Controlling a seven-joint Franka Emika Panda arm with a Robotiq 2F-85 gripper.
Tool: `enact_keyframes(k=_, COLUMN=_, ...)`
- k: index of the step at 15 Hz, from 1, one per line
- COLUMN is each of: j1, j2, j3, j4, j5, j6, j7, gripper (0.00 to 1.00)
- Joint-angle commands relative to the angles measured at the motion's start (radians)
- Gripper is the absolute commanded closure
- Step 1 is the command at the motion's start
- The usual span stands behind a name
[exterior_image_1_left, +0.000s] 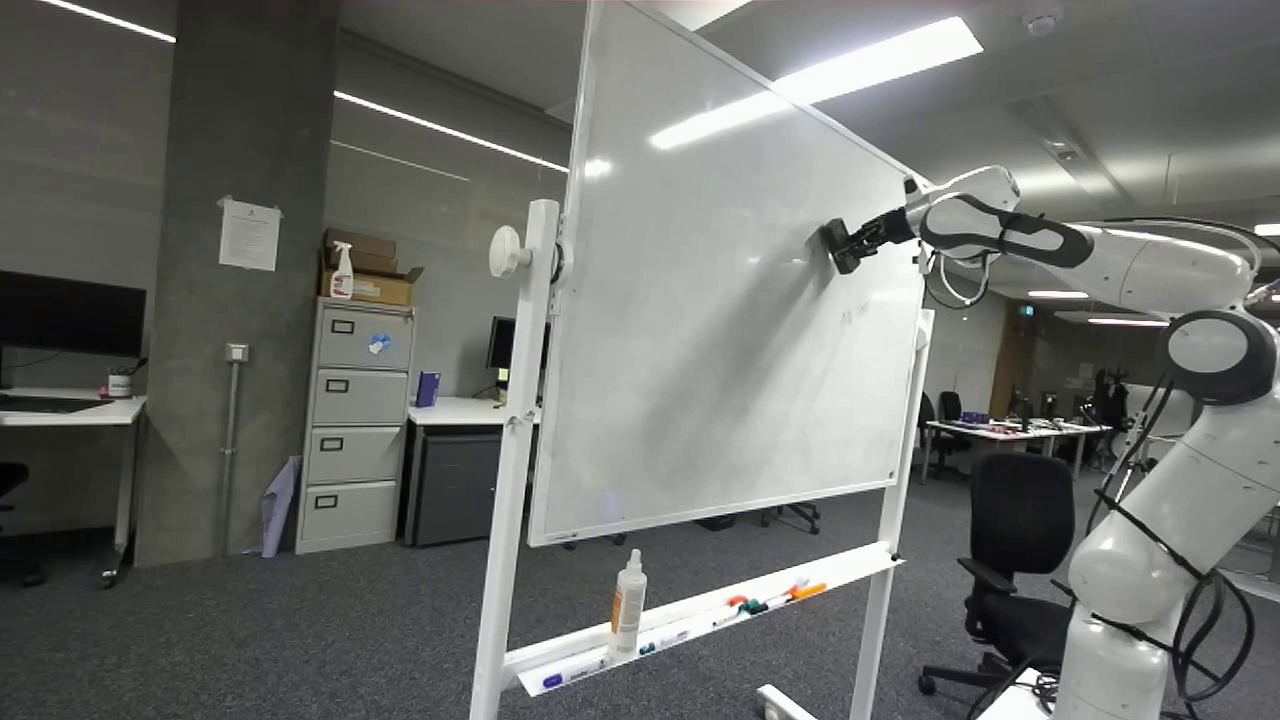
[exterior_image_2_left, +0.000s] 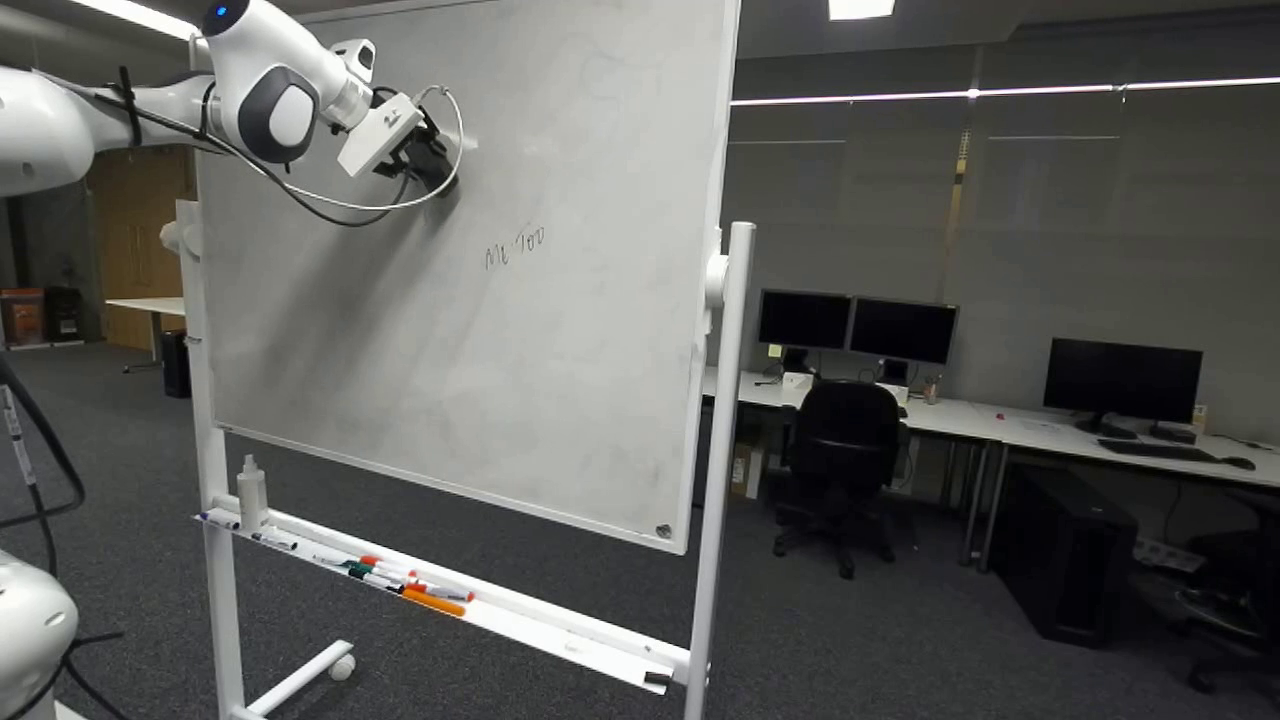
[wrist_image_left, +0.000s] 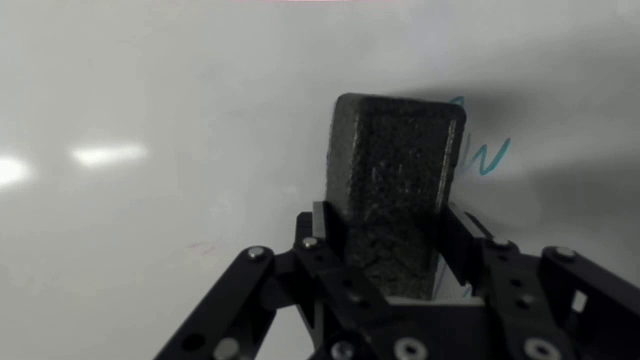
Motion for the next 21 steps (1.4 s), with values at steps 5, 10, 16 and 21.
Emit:
enact_keyframes(k=5, j1=-0.019, j2=-0.022, j3=-0.017, j4=-0.064, j5=-0.195, j6=-0.168, j7=0.044, gripper=0.66)
enact_keyframes(k=10, j1=-0.045, j2=-0.029, j3=-0.032, j4=-0.13, j5=-0.289, j6=-0.254, j7=0.039, gripper=0.66)
enact_keyframes(k=16, j1=-0.055, j2=-0.019, j3=-0.01, j4=-0.117, j5=-0.352, j6=-0.304, j7=0.073, gripper=0.66)
enact_keyframes(k=21, j1=-0.042, j2=-0.016, j3=0.052, j4=-0.081, j5=-0.396, j6=-0.299, j7=0.141, gripper=0.66)
